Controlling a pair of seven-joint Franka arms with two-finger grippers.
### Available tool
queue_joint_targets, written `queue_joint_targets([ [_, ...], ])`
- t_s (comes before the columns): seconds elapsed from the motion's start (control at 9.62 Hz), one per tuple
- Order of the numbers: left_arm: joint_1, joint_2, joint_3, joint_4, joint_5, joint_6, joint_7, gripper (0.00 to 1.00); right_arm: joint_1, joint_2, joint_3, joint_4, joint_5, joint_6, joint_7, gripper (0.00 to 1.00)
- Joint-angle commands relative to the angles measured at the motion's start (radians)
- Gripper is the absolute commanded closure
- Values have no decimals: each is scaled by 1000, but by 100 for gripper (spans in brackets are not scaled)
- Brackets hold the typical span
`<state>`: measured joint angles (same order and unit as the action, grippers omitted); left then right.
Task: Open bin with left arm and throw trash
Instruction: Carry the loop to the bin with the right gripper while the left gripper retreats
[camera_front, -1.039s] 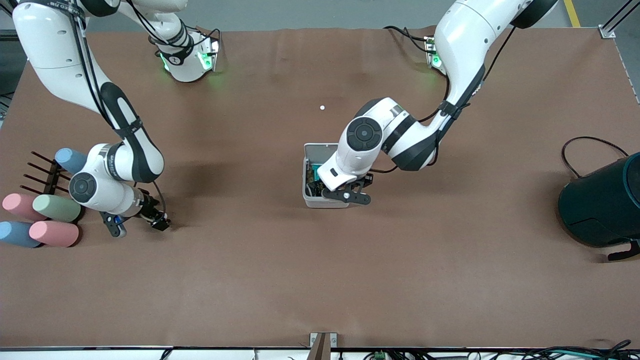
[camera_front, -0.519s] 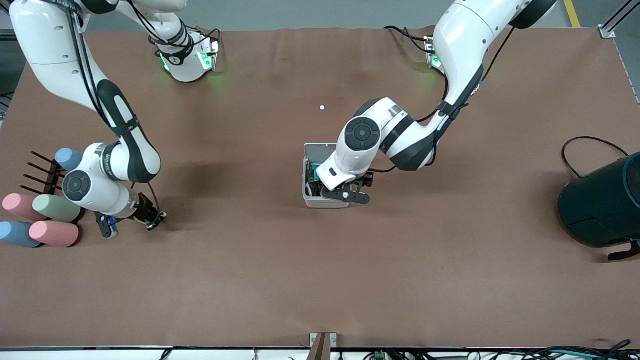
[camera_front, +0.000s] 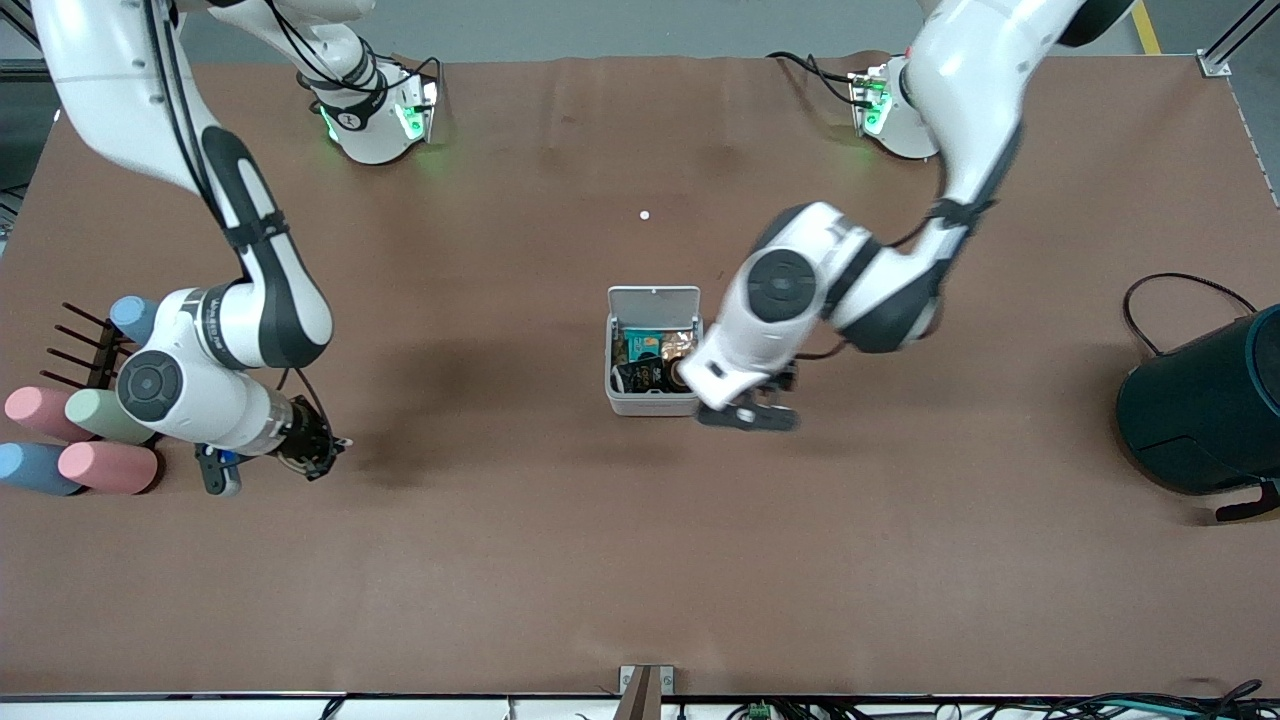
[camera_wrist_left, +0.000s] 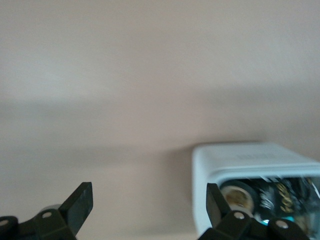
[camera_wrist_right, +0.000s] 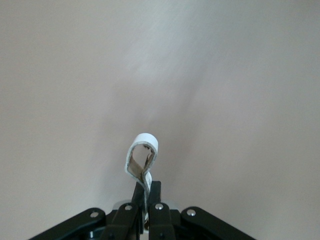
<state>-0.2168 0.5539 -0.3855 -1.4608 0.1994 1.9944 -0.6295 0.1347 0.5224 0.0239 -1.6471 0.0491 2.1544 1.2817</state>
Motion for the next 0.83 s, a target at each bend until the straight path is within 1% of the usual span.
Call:
queue_joint_targets([
  [0.0,155,-127,-21,-23,-3,-95,8,0,155,4,-4,91,8,-53,153,100],
  [0.1,198,-171,-32,-21,-5,-148,48,0,234,8,-4,125,20,-44,256,100],
  [0.21,233,-220,-32,-21,-5,-198,80,0,299,39,-4,183,20,-41,328,100],
  [0.31,270,-259,-35,-20,-9,-242,133,0,372,71,-4,228,20,-41,356,100],
  [0.42,299,-302,-26,0,-68,-287,213,0,434,86,-4,242,20,-41,372,100],
  [0.52,321,-371,-7,2,-105,-345,284,0,483,88,-4,245,18,-33,372,99],
  [0.62,292,-420,92,2,-127,-399,369,0,512,93,-5,254,18,8,370,99],
  [0.73,234,-474,213,-6,-164,-437,460,0,540,108,-4,256,18,63,363,98],
])
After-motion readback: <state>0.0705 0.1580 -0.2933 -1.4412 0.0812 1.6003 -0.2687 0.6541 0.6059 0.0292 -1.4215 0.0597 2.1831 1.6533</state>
